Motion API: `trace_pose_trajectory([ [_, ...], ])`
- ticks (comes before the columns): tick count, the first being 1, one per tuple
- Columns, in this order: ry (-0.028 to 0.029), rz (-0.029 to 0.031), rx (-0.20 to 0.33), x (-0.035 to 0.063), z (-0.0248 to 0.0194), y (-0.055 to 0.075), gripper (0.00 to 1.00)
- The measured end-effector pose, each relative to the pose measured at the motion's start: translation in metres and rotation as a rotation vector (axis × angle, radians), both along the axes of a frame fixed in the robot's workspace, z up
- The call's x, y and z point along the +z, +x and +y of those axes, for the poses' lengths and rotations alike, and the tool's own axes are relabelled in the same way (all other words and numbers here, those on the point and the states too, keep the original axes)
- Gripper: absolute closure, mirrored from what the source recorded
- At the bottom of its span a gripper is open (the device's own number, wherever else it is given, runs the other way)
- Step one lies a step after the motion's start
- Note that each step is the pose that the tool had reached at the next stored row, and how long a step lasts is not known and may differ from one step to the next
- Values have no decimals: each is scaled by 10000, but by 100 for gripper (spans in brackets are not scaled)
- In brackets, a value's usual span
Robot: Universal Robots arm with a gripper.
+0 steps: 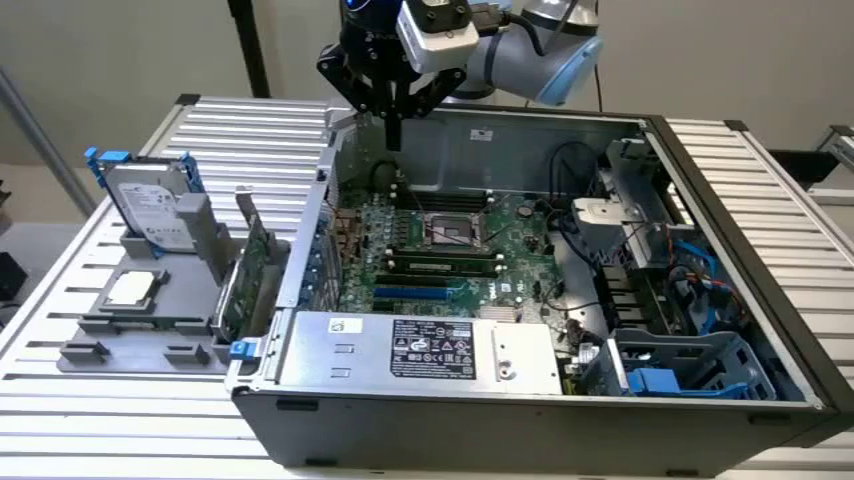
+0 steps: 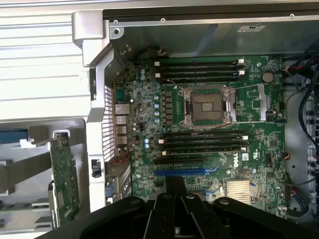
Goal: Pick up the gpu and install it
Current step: 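Reach for the gpu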
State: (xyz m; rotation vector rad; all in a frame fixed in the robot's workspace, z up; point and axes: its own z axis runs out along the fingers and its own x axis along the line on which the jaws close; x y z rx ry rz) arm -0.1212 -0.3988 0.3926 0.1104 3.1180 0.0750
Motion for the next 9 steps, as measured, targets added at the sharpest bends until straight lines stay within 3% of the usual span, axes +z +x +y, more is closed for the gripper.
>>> trace_pose_trajectory([
  [3,-3,3,-1,1,-10,-43,100],
  [9,-1,2,1,0,-63,-301,100],
])
